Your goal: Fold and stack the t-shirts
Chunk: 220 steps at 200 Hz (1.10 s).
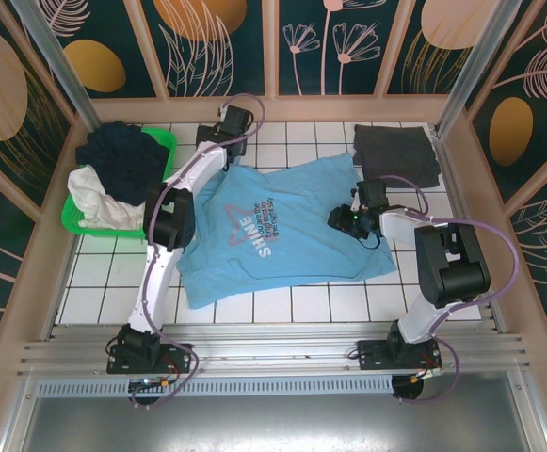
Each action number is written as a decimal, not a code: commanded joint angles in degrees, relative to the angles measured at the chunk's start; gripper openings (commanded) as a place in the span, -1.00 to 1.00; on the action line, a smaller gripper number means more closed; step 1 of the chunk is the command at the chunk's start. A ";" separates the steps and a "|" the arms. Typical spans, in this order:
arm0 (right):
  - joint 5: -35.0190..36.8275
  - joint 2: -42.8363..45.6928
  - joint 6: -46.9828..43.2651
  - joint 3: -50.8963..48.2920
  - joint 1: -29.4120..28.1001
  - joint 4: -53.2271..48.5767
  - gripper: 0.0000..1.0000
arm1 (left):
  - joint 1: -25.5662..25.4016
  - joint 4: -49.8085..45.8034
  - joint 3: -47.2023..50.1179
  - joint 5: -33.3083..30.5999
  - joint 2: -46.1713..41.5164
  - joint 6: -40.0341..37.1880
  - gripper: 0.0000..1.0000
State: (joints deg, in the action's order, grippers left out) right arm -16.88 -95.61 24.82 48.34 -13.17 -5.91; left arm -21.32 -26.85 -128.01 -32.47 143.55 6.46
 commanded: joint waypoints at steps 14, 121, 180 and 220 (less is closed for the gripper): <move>6.08 -0.90 -2.62 9.86 0.63 -3.18 -0.16 | -0.93 3.92 17.30 6.78 -16.02 6.36 0.98; 17.48 -30.00 -9.03 49.81 6.69 -12.28 -0.27 | 2.25 15.01 49.69 16.01 -26.46 19.85 0.97; 11.95 -40.33 -8.95 58.37 15.11 -16.10 -0.28 | 2.51 13.51 41.06 21.83 -17.65 18.23 0.98; 8.57 -41.07 -6.36 58.56 18.53 -15.45 -0.28 | 1.25 10.99 30.63 31.40 -9.79 17.71 0.97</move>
State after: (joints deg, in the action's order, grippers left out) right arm -7.60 -134.96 17.12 106.06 4.23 -17.19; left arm -18.87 -13.61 -92.33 -8.84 128.90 24.27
